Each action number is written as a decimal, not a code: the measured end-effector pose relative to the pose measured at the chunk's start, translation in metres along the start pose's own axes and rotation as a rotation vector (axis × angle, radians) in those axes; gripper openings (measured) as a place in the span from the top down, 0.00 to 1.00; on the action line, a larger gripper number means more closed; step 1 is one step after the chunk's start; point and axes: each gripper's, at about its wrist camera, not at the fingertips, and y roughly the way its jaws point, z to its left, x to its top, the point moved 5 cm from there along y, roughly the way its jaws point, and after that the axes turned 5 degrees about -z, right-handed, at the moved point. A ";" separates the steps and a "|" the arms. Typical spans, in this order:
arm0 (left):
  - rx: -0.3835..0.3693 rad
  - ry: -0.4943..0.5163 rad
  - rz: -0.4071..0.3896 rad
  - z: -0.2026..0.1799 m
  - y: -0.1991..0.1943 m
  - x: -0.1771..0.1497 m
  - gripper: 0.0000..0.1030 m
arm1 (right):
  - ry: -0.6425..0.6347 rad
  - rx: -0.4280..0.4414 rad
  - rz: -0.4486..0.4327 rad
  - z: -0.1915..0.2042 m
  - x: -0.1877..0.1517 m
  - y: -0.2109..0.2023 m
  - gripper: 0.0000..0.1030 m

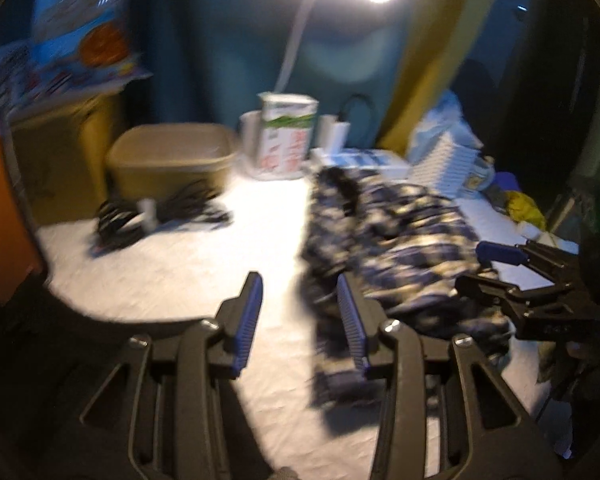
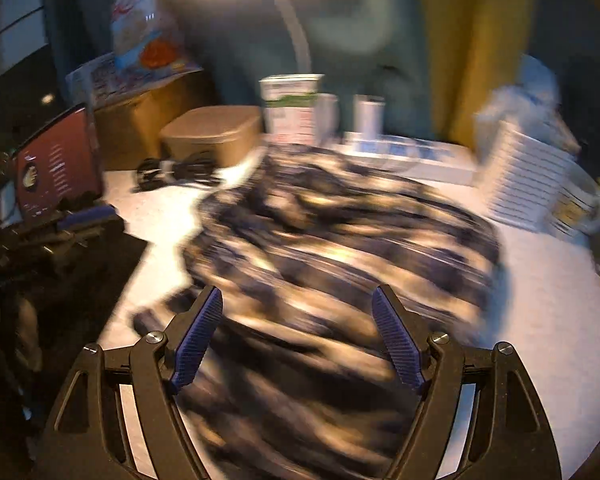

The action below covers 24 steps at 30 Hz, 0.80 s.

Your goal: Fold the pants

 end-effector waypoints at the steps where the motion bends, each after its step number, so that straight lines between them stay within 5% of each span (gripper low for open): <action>1: -0.010 0.016 0.003 -0.008 0.005 0.002 0.61 | 0.020 -0.016 0.000 -0.011 -0.004 -0.001 0.22; 7: -0.018 0.103 0.067 -0.056 0.053 0.013 0.61 | 0.023 -0.060 0.049 -0.037 -0.036 0.007 0.34; 13: 0.075 0.081 0.221 -0.029 0.109 -0.002 0.58 | -0.059 -0.071 0.110 -0.033 -0.073 0.002 0.34; 20: 0.030 0.031 0.215 -0.019 0.086 0.015 0.54 | -0.044 0.012 0.153 -0.046 -0.080 -0.023 0.34; 24: -0.011 0.060 0.123 -0.029 0.060 0.048 0.54 | -0.031 0.040 0.074 -0.060 -0.051 -0.041 0.34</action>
